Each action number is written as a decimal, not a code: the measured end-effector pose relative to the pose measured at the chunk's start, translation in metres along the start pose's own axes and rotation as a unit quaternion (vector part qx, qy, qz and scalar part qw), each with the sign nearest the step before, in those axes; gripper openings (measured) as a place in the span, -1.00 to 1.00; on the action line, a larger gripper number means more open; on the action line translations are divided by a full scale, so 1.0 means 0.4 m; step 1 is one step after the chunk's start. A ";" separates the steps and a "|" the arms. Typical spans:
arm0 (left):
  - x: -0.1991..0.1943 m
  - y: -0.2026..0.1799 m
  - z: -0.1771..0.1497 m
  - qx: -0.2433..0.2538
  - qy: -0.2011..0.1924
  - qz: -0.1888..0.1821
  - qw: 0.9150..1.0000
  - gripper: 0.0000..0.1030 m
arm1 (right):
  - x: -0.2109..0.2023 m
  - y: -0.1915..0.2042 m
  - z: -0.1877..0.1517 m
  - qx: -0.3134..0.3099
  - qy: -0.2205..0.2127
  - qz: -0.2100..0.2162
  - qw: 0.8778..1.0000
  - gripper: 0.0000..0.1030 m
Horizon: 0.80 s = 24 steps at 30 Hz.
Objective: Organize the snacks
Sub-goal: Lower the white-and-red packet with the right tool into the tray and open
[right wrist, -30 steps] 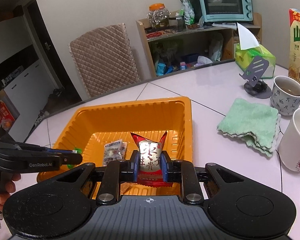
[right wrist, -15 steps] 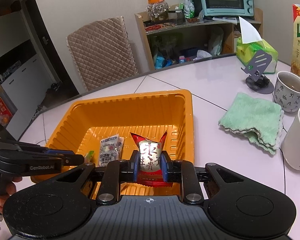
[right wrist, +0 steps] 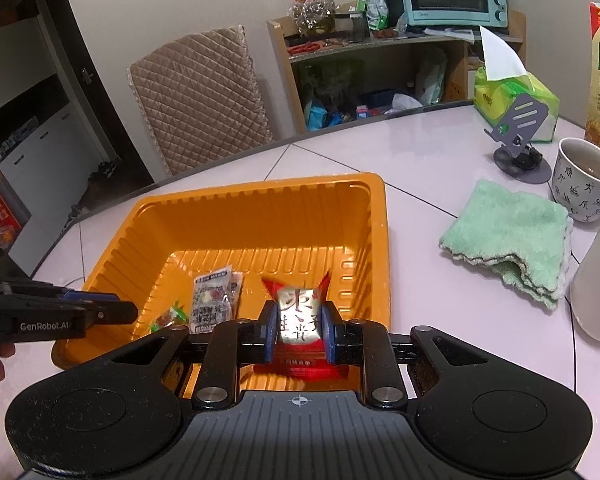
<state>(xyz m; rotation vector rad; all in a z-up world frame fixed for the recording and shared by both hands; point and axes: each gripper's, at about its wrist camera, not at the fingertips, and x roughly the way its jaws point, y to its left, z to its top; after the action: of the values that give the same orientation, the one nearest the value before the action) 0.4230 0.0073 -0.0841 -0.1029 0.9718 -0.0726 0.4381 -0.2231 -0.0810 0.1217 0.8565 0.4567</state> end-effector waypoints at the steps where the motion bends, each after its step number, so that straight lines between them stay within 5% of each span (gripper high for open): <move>1: -0.001 0.000 0.000 -0.001 0.000 -0.001 1.000 -0.58 | 0.000 -0.001 0.002 0.003 -0.001 0.002 1.000 -0.55; 6: -0.016 -0.002 -0.002 -0.002 -0.005 -0.004 1.000 -0.50 | -0.016 -0.005 0.007 0.015 -0.012 0.005 1.000 -0.16; 24: -0.121 -0.017 -0.013 -0.011 -0.036 -0.018 0.999 -0.34 | -0.115 0.019 -0.019 0.025 -0.027 0.009 0.999 0.19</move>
<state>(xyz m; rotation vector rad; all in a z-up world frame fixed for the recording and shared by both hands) 0.3915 0.0056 -0.0464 -0.1427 0.8997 -0.0908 0.4038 -0.2370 -0.0515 0.1861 0.8149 0.4467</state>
